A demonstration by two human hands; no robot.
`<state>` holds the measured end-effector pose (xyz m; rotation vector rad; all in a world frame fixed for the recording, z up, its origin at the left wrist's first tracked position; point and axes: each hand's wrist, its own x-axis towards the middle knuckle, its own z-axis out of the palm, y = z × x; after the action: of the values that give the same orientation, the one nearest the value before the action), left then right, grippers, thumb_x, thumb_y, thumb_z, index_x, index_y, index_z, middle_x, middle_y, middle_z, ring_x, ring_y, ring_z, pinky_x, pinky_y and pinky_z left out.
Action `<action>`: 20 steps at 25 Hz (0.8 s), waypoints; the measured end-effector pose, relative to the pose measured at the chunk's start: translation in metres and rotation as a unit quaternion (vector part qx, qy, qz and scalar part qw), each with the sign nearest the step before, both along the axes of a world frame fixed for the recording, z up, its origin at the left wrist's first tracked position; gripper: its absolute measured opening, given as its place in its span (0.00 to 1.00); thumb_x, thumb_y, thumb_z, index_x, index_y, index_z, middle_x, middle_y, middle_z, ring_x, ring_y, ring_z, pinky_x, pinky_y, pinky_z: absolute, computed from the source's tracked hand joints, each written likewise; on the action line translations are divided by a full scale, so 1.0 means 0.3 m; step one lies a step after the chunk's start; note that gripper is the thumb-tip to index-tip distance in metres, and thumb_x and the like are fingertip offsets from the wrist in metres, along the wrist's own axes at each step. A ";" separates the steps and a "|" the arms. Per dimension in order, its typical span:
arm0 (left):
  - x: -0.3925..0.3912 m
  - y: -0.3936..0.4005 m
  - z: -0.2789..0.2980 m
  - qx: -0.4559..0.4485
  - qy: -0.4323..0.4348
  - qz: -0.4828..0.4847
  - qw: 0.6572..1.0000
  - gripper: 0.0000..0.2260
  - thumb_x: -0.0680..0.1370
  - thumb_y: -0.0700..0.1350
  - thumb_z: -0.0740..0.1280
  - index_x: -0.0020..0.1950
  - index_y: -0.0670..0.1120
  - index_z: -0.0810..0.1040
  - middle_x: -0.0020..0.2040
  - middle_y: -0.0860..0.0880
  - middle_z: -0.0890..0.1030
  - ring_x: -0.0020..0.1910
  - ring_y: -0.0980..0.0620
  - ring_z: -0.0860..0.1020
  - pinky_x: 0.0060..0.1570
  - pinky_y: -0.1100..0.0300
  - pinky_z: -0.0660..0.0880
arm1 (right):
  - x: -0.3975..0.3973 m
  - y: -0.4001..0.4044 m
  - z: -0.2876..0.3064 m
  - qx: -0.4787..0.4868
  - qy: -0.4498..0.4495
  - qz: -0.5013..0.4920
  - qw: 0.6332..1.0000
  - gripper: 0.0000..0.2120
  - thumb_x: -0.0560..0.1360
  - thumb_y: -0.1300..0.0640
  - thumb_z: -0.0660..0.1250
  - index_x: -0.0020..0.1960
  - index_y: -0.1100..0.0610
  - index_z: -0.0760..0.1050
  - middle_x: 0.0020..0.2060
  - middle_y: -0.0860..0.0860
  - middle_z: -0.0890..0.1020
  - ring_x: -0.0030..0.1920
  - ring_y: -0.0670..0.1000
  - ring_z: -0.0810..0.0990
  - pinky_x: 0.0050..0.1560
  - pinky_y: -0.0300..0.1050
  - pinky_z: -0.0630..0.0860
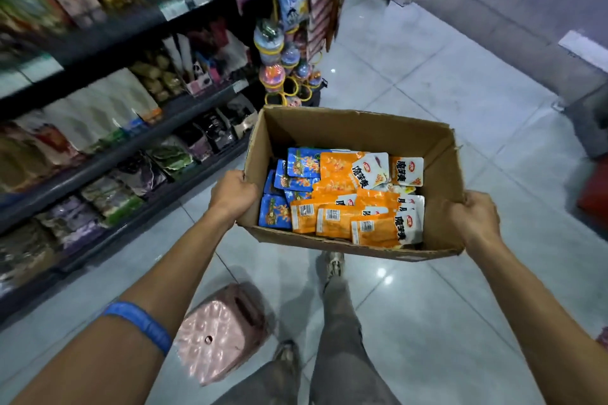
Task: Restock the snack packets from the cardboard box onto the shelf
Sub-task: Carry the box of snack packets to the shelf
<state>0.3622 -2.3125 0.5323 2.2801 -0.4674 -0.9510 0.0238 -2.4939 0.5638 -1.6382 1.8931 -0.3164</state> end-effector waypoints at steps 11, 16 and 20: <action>0.386 -0.236 -0.075 0.064 -0.027 0.193 0.979 0.07 0.74 0.36 0.61 0.46 0.38 0.78 0.45 0.39 0.81 0.48 0.39 0.80 0.40 0.54 0.73 | 0.738 -0.596 -0.128 0.027 -0.016 0.233 0.972 0.09 0.69 0.59 0.61 0.43 0.62 0.78 0.38 0.61 0.80 0.40 0.64 0.78 0.40 0.54 0.77; 0.547 -0.086 -0.045 0.084 -0.026 0.246 0.965 0.06 0.74 0.37 0.60 0.38 0.42 0.74 0.44 0.37 0.80 0.49 0.35 0.80 0.43 0.47 0.77 | 1.025 -0.534 -0.115 0.044 -0.015 0.309 0.950 0.06 0.70 0.63 0.61 0.40 0.63 0.76 0.36 0.62 0.78 0.38 0.63 0.76 0.39 0.49 0.72; 0.647 0.079 -0.075 0.093 -0.008 0.292 0.952 0.06 0.77 0.37 0.61 0.42 0.43 0.74 0.43 0.40 0.79 0.49 0.38 0.79 0.45 0.50 0.74 | 1.216 -0.405 -0.133 0.055 -0.023 0.344 0.937 0.09 0.68 0.59 0.59 0.38 0.62 0.76 0.35 0.61 0.78 0.37 0.62 0.76 0.39 0.47 0.71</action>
<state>0.5563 -2.2888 0.5097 2.3801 0.3007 -0.6881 0.3885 -2.6155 0.5237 -2.0617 1.1680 0.0460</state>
